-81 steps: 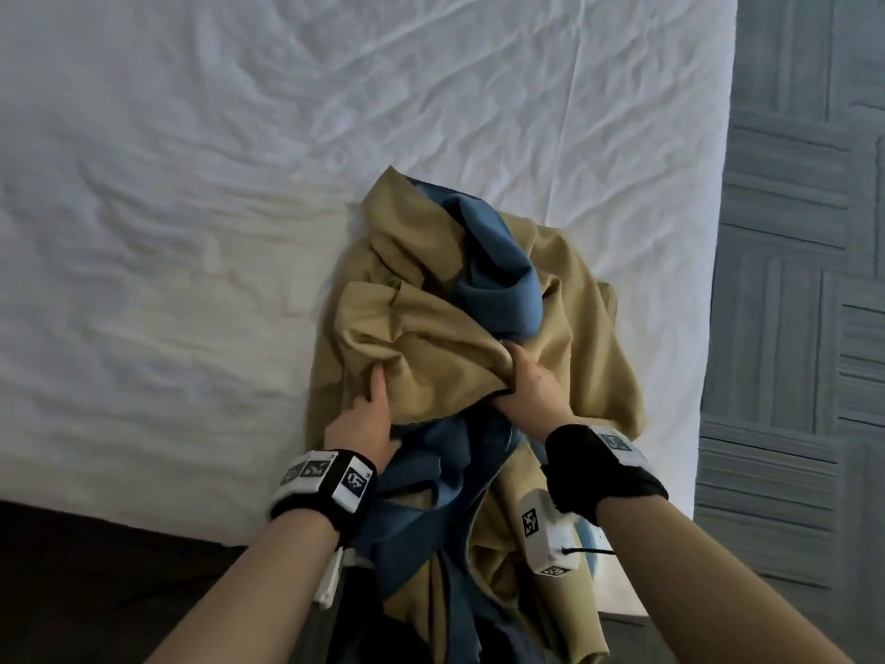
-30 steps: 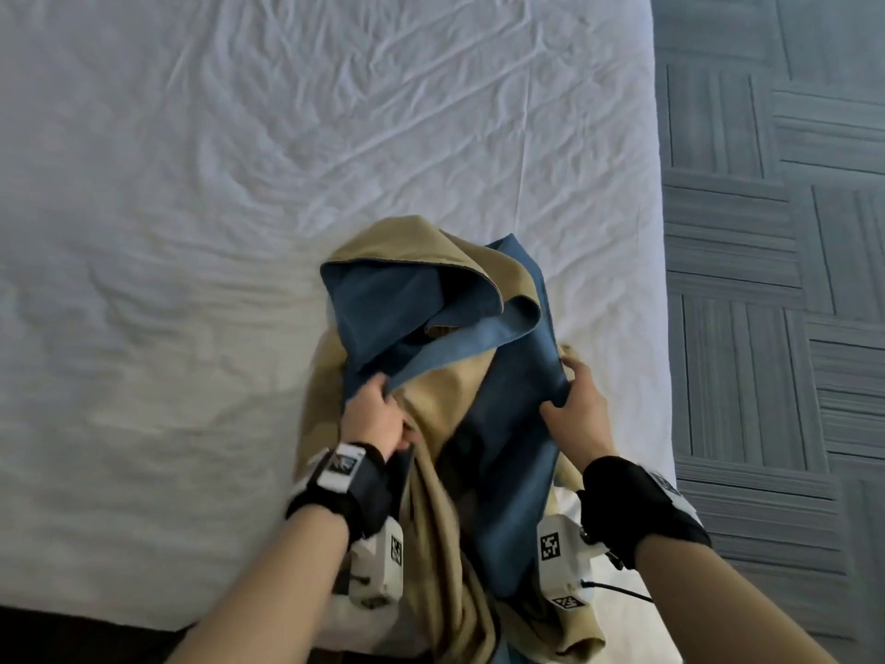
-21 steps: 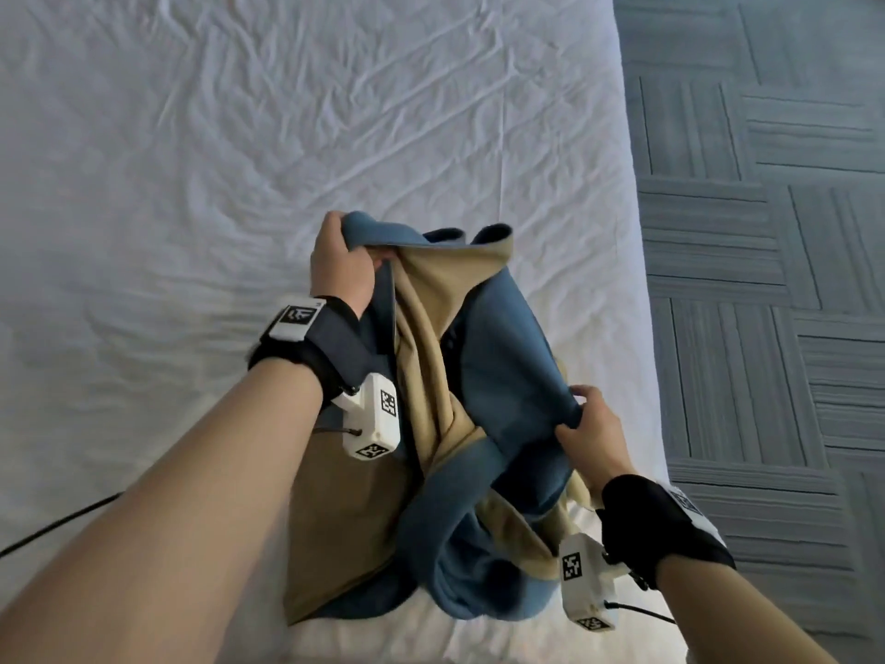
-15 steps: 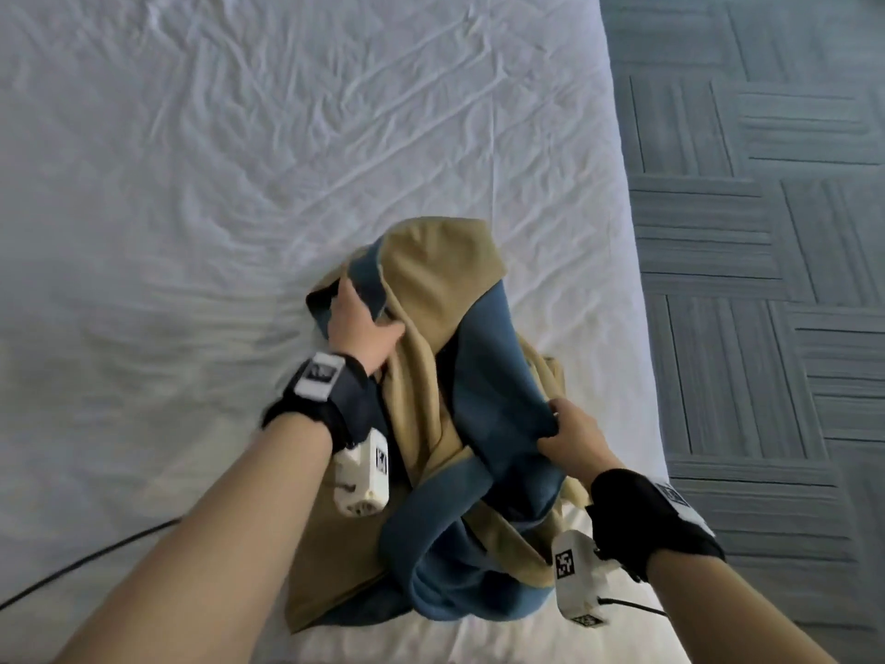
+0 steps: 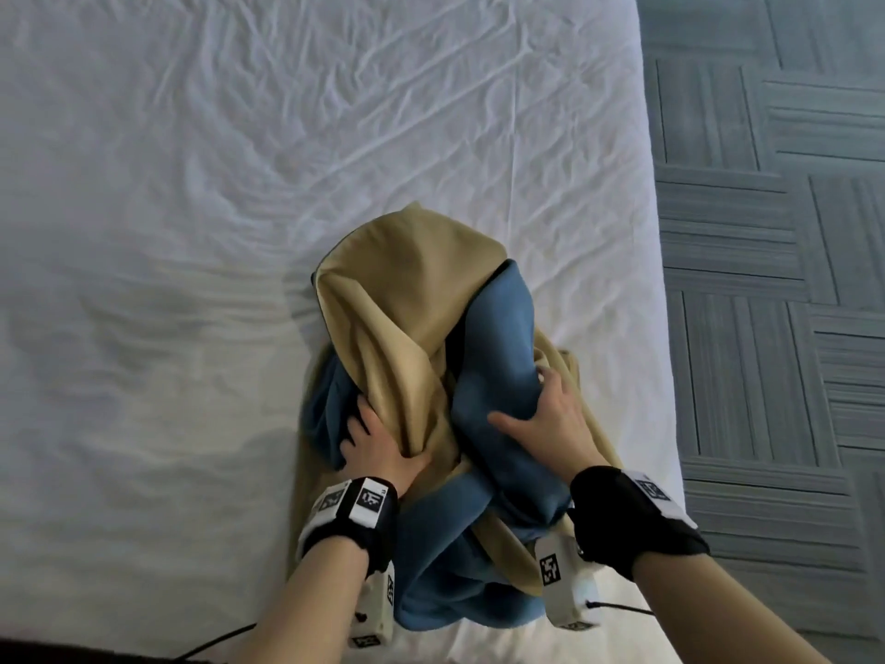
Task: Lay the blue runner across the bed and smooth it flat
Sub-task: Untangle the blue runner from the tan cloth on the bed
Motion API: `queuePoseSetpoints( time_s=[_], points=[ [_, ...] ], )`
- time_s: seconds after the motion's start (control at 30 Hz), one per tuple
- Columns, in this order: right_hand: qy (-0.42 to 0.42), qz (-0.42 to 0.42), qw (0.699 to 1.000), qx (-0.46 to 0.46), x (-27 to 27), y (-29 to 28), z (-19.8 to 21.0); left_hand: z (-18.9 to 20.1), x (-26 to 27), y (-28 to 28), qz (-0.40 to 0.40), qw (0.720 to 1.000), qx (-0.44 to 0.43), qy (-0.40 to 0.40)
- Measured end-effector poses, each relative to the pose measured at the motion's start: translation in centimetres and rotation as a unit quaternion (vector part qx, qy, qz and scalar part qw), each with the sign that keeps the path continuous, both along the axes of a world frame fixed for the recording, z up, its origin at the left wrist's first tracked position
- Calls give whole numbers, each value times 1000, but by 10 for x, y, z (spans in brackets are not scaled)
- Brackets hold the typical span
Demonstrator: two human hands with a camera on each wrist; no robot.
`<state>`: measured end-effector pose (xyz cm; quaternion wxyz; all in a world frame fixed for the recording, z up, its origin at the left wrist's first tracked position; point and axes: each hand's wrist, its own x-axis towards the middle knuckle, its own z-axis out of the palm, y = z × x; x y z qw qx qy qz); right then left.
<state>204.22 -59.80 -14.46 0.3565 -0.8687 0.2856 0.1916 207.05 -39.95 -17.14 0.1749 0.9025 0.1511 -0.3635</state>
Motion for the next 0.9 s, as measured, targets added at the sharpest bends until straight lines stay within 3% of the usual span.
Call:
queuePoseSetpoints(
  time_s=[0.07,0.17,0.33,0.47,0.63,0.73,0.8,0.9],
  points=[
    [-31,15,999,-11,21,1,-2,0,10,-1,59,998,-36,-1],
    [-11,53,998,-26,48,2,-12,-4,21,0,106,993,-61,5],
    [92,135,986,0,58,-6,-31,-18,26,-1,33,999,1,11],
    [18,114,990,-81,43,-48,-33,-23,39,9,-1,1000,3,5],
    [109,65,979,-160,-5,-123,-22,0,88,15,94,985,-8,-147],
    [176,138,968,-111,-30,-125,-16,34,127,-9,150,962,-27,-224],
    [195,187,960,-69,-42,-108,-11,66,159,-34,170,939,-89,-285],
    [224,269,936,-19,-59,-70,-11,114,214,-73,118,897,-170,-391]
  ],
)
